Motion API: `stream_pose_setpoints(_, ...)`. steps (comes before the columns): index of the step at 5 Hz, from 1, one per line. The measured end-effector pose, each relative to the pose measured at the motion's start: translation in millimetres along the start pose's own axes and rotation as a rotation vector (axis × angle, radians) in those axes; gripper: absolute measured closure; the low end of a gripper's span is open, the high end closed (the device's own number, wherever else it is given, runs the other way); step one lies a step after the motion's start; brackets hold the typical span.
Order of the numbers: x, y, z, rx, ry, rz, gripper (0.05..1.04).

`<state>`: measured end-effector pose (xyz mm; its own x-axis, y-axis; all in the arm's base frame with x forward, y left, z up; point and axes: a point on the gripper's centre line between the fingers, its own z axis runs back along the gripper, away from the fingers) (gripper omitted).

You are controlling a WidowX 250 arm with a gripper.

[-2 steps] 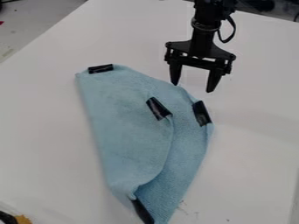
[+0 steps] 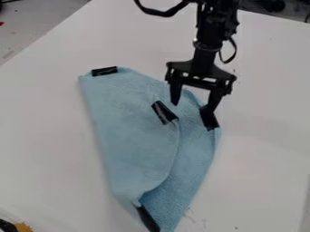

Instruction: Fold the cloth from the left to the right

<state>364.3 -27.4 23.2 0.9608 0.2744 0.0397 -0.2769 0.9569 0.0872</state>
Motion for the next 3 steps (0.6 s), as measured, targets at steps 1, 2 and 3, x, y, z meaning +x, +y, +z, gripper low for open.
stream_pose_setpoints(1,-0.5,24.9,-5.4,-0.012,-0.009,0.109,0.083)
stream_pose_setpoints(2,-5.2,37.0,-9.7,-0.017,-0.014,0.163,0.083)
stream_pose_setpoints(3,-6.7,58.4,-10.5,-0.017,-0.027,0.233,0.083)
